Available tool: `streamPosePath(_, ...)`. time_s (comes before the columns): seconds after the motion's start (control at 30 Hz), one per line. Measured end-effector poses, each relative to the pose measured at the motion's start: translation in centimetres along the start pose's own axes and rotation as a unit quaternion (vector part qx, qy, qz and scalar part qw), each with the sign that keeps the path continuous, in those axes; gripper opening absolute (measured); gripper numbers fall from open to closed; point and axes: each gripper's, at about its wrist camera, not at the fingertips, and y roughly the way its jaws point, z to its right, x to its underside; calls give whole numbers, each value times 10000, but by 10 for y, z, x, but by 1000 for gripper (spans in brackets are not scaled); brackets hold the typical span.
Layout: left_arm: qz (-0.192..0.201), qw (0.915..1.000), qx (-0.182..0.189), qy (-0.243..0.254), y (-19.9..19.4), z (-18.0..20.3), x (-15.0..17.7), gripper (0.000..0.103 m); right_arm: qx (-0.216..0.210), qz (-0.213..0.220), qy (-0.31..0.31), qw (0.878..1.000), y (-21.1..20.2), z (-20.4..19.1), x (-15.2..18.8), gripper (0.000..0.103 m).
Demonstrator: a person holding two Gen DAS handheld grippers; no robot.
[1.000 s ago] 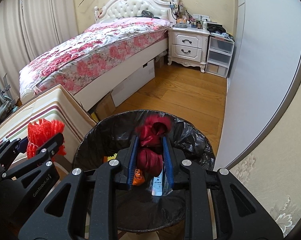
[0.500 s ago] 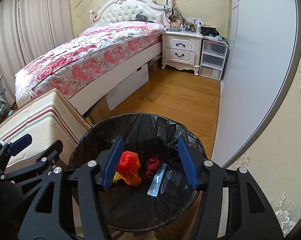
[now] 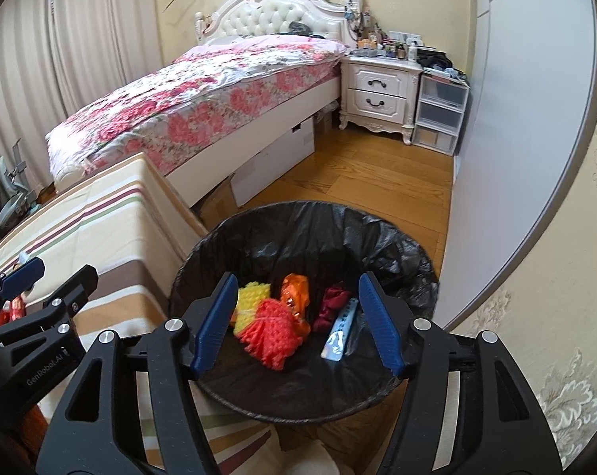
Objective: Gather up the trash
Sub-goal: 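Move both tools back over the trash on the bed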
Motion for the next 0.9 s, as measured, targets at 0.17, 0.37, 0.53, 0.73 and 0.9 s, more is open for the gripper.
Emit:
streamPosePath(0.17, -11, 9995, -226, -238, -15, -30, 13, 76, -250, -46, -227, 9994, -6, -29, 7, 62)
streamPosePath(0.37, 52, 9973, -594, -440, -35, -72, 35, 76, -547, -86, -598, 9967, -12, -71, 14, 62)
streamPosePath(0.53, -65, 9942, -847, -658, -42, -109, 54, 76, -752, -130, -908, 9929, -16, -105, 20, 62)
streamPosePath(0.73, -226, 9871, -1174, -1063, -47, -158, 75, 76, -927, -202, -1214, 9881, -18, -136, 29, 62)
streamPosePath(0.9, -331, 9804, -1415, -1328, -45, -186, 81, 76, -1026, -262, -1369, 9849, -18, -153, 35, 62)
